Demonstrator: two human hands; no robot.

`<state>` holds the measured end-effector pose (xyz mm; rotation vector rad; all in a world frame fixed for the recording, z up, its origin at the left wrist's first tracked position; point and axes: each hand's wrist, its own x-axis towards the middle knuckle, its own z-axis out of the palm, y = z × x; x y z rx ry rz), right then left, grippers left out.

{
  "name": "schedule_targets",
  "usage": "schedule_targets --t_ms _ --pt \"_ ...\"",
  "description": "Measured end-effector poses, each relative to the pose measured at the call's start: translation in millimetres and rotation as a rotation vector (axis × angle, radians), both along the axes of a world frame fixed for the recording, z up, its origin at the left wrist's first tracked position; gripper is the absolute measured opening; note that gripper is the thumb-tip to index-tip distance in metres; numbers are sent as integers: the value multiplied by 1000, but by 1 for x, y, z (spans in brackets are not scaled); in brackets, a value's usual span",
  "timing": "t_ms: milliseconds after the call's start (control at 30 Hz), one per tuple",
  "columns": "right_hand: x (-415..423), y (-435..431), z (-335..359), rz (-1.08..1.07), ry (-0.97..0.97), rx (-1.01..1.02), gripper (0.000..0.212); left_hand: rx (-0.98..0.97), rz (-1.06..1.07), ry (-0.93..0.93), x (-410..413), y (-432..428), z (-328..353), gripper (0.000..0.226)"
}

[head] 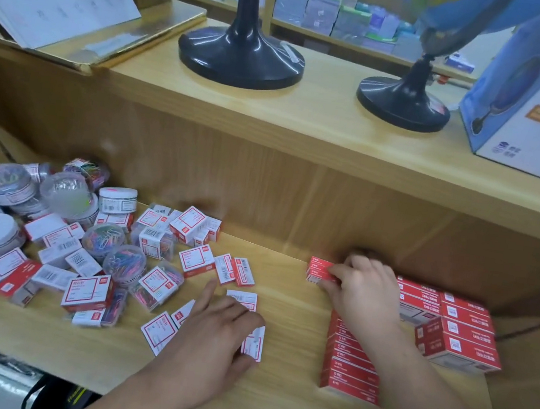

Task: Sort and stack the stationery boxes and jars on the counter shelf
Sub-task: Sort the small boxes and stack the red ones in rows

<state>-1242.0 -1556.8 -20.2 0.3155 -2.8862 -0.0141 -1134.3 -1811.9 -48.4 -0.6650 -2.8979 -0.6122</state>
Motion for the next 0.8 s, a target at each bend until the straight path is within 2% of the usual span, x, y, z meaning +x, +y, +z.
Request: schedule_targets --t_ms 300,367,467,600,700,800 --pt "-4 -5 -4 -44 21 7 31 -78 -49 7 6 17 -3 47" --pt "3 -4 -1 -22 42 -43 32 -96 -36 -8 8 17 -2 48" --pt "22 1 7 27 52 -227 24 -102 -11 -6 11 18 2 44" --pt "54 -5 26 48 -207 -553 13 9 80 49 15 24 13 35" --pt "73 -16 47 43 -520 -865 12 152 154 129 15 35 30 31" --pt "87 -23 69 15 -782 -1114 10 284 194 182 14 42 44 37"
